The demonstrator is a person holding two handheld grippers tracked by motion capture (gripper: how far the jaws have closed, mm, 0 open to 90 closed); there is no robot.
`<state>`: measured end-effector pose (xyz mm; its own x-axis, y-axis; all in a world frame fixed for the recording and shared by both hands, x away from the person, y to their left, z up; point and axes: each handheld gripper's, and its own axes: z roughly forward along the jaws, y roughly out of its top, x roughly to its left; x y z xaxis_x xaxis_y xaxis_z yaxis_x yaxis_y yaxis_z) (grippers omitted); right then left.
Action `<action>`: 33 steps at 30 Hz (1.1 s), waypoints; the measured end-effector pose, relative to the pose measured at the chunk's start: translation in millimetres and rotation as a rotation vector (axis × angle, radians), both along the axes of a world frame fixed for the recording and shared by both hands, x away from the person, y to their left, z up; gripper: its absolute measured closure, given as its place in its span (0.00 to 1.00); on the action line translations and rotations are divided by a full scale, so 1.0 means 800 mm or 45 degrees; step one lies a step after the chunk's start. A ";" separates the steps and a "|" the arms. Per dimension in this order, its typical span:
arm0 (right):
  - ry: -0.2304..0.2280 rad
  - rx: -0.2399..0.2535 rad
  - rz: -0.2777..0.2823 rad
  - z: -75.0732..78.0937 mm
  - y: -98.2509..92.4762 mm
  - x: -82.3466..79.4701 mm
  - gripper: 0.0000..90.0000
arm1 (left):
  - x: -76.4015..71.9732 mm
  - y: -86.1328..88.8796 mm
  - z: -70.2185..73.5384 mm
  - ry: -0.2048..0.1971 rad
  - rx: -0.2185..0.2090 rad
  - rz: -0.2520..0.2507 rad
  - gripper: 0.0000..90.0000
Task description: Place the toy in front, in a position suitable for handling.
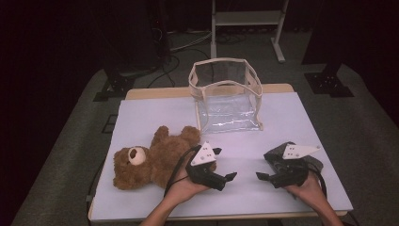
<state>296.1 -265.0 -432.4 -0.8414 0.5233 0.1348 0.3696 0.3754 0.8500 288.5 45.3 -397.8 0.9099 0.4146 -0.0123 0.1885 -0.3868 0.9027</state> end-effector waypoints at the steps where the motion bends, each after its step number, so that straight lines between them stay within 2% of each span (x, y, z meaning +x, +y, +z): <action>1: 0.001 -0.001 0.002 -0.001 0.001 0.000 0.19 | -0.001 -0.002 0.001 -0.003 0.009 -0.007 0.09; 4: 0.006 -0.005 0.011 -0.002 0.002 0.001 0.19 | -0.003 -0.004 0.003 -0.001 0.016 -0.026 0.09; 7: 0.008 -0.014 0.025 -0.003 0.006 0.002 0.19 | -0.006 -0.005 0.008 -0.003 0.044 -0.072 0.09; 10: 0.003 -0.025 0.027 -0.003 0.007 0.002 0.19 | -0.007 -0.004 0.015 0.005 0.077 -0.150 0.09; 11: 0.006 -0.021 0.026 -0.002 0.006 0.002 0.19 | -0.007 -0.004 0.021 0.000 0.110 -0.204 0.09; 16: -0.003 -0.023 0.020 0.000 0.007 0.001 0.19 | -0.005 0.001 0.035 -0.003 0.125 -0.262 0.09; 17: -0.004 -0.027 0.020 0.001 0.008 0.001 0.19 | -0.003 0.004 0.044 -0.010 0.157 -0.293 0.09; 18: -0.007 -0.032 0.022 0.001 0.008 0.000 0.19 | -0.003 0.004 0.044 -0.010 0.157 -0.293 0.09; 19: -0.007 -0.033 0.024 0.001 0.009 0.000 0.19 | -0.002 0.008 0.053 -0.031 0.202 -0.327 0.09; 20: -0.006 -0.033 0.028 0.001 0.009 0.000 0.19 | -0.002 0.008 0.053 -0.031 0.202 -0.327 0.09; 21: -0.006 -0.036 0.030 0.001 0.010 0.000 0.19 | 0.000 0.013 0.062 -0.043 0.230 -0.352 0.09; 24: -0.005 -0.039 0.033 0.002 0.011 0.000 0.19 | 0.003 0.020 0.069 -0.048 0.245 -0.365 0.09; 27: -0.010 -0.051 0.041 0.003 0.011 -0.001 0.19 | 0.009 0.037 0.082 -0.056 0.274 -0.406 0.09; 31: -0.013 -0.052 0.042 0.005 0.009 -0.002 0.19 | 0.013 0.053 0.089 -0.055 0.286 -0.423 0.09; 32: -0.015 -0.050 0.041 0.005 0.009 -0.003 0.19 | 0.015 0.063 0.091 -0.060 0.311 -0.430 0.09; 33: -0.017 -0.050 0.042 0.006 0.008 -0.003 0.19 | 0.015 0.063 0.091 -0.060 0.311 -0.430 0.09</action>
<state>293.4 -258.3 -427.7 -0.8600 0.4996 0.1034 0.3450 0.4203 0.8393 300.5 95.9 -325.0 0.9925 0.0782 0.0939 -0.0248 -0.6234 0.7815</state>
